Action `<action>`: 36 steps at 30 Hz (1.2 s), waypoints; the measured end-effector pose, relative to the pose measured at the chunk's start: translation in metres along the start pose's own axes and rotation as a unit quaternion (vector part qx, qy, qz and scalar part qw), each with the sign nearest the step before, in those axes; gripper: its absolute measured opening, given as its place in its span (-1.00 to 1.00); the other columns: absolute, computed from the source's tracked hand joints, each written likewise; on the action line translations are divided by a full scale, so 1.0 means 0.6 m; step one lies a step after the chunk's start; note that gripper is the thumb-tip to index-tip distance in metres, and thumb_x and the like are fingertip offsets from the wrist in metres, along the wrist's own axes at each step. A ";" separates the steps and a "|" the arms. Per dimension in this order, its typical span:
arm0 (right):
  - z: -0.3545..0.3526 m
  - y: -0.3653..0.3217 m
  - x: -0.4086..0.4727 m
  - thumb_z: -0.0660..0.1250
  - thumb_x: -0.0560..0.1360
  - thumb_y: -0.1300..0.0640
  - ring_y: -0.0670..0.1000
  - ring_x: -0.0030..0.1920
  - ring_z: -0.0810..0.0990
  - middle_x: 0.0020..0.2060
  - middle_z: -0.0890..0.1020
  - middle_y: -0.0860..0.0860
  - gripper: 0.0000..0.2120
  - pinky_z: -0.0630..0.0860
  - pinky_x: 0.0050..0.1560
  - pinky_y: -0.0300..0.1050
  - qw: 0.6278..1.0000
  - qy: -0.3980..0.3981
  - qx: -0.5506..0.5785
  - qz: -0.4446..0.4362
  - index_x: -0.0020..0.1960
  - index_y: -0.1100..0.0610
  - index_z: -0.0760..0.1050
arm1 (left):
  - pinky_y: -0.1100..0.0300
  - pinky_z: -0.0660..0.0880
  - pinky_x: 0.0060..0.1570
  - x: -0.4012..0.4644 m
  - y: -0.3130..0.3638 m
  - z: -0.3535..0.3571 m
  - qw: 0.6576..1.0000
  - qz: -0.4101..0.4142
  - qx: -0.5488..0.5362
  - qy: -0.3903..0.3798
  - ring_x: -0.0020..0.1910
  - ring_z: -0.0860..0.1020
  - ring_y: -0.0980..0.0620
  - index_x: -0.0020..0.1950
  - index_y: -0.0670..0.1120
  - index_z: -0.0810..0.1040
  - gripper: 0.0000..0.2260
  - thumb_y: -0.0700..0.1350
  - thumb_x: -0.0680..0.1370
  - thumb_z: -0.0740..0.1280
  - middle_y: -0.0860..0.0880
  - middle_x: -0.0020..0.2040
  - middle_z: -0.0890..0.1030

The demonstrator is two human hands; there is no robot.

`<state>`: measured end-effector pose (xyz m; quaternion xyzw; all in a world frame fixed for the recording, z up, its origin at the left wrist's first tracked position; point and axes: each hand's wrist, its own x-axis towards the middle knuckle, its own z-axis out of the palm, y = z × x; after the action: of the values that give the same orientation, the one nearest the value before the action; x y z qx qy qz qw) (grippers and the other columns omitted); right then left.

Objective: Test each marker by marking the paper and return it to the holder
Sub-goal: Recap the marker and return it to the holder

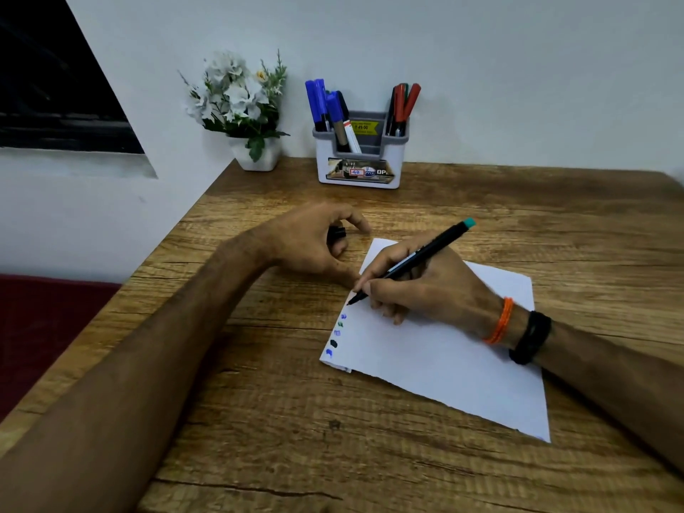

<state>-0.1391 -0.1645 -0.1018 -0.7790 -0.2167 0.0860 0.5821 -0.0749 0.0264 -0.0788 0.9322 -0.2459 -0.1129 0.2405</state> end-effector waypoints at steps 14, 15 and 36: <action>0.003 -0.001 -0.002 0.42 0.46 0.37 -0.09 -0.46 0.62 -0.43 0.67 0.04 -0.94 0.54 -0.43 -0.26 0.999 -0.019 -0.033 0.001 -0.12 0.31 0.68 | 0.14 0.48 -0.09 -0.004 0.001 0.000 1.000 0.003 -0.026 -0.013 -0.27 0.52 0.09 0.30 0.03 0.44 -0.35 0.00 0.27 0.59 0.03 -0.29 0.54; 0.003 0.000 -0.002 0.42 0.46 0.36 -0.09 -0.46 0.62 -0.43 0.67 0.04 -0.95 0.54 -0.43 -0.26 0.999 -0.014 -0.029 0.006 -0.12 0.32 0.68 | 0.09 0.51 -0.05 -0.004 0.001 0.000 1.000 0.001 -0.026 -0.014 -0.26 0.52 0.08 0.31 0.03 0.44 -0.34 0.01 0.27 0.59 0.03 -0.29 0.54; 0.003 -0.004 -0.001 0.43 0.45 0.36 -0.09 -0.47 0.61 -0.40 0.67 0.12 -0.95 0.52 -0.44 -0.28 0.999 0.001 -0.032 0.017 -0.12 0.32 0.67 | 0.21 0.39 -0.13 -0.002 0.001 -0.002 1.000 -0.003 -0.014 -0.015 -0.26 0.48 0.14 0.31 0.04 0.44 -0.32 0.07 0.24 0.58 0.07 -0.28 0.51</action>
<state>-0.1412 -0.1626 -0.1003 -0.8007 -0.2056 0.0878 0.5558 -0.0757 0.0273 -0.0775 0.9279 -0.2446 -0.1306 0.2493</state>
